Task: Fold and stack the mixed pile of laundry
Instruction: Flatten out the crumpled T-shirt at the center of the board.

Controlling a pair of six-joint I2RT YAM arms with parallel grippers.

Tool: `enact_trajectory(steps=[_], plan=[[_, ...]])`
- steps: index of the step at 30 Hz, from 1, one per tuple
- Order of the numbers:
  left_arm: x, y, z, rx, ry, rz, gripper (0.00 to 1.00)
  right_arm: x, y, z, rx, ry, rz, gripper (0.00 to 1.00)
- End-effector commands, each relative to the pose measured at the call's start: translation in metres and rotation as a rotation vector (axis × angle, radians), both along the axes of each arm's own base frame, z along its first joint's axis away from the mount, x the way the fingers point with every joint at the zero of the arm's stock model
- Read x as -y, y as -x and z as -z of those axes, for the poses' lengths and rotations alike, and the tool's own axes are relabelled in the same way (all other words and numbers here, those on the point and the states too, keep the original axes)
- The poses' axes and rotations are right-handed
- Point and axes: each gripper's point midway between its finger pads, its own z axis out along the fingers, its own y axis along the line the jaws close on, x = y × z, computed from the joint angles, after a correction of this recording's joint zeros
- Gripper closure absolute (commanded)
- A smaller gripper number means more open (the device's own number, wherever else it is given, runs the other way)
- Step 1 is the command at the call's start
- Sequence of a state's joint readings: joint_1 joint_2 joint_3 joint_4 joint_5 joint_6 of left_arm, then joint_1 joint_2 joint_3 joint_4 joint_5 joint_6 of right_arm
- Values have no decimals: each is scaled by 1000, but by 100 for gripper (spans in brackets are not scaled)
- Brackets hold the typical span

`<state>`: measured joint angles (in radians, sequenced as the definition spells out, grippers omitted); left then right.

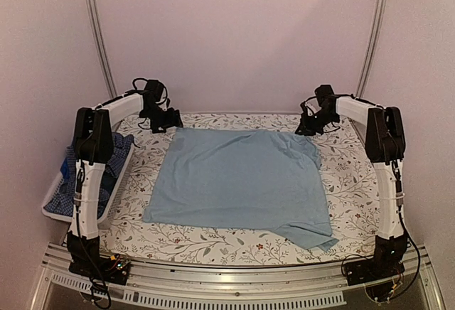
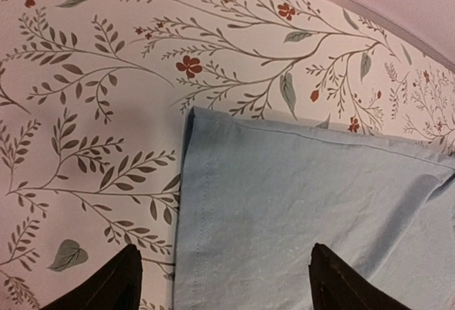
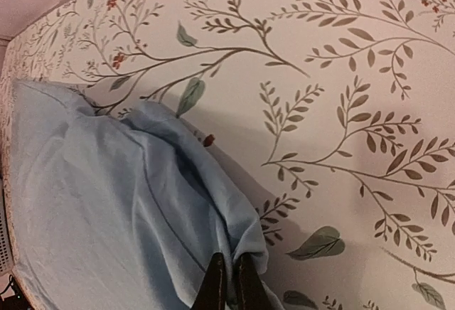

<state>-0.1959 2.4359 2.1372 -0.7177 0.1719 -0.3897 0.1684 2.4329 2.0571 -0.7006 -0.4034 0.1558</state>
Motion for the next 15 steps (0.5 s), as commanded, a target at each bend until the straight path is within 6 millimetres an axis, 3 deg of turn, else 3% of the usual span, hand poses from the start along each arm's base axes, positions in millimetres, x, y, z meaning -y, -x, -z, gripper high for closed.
enact_trajectory(steps=[1,4,7,10,12,14,15], plan=[[-7,-1,-29,54,30,-6,19,-52,31,-126,247,-108,-172,100],[-10,-2,-32,65,20,-4,19,-83,75,-134,246,-78,-265,100],[-12,-2,-35,67,26,-12,20,-110,131,-108,145,-51,-367,100],[-13,0,-39,70,40,-14,19,-132,203,-67,16,-10,-471,100],[-13,1,-43,70,49,-16,19,-135,255,-52,-65,-9,-524,100],[-13,4,-47,74,52,-9,19,-118,301,-27,-196,-13,-516,100],[-12,5,-49,75,56,-5,19,-109,312,-22,-223,0,-500,100]])
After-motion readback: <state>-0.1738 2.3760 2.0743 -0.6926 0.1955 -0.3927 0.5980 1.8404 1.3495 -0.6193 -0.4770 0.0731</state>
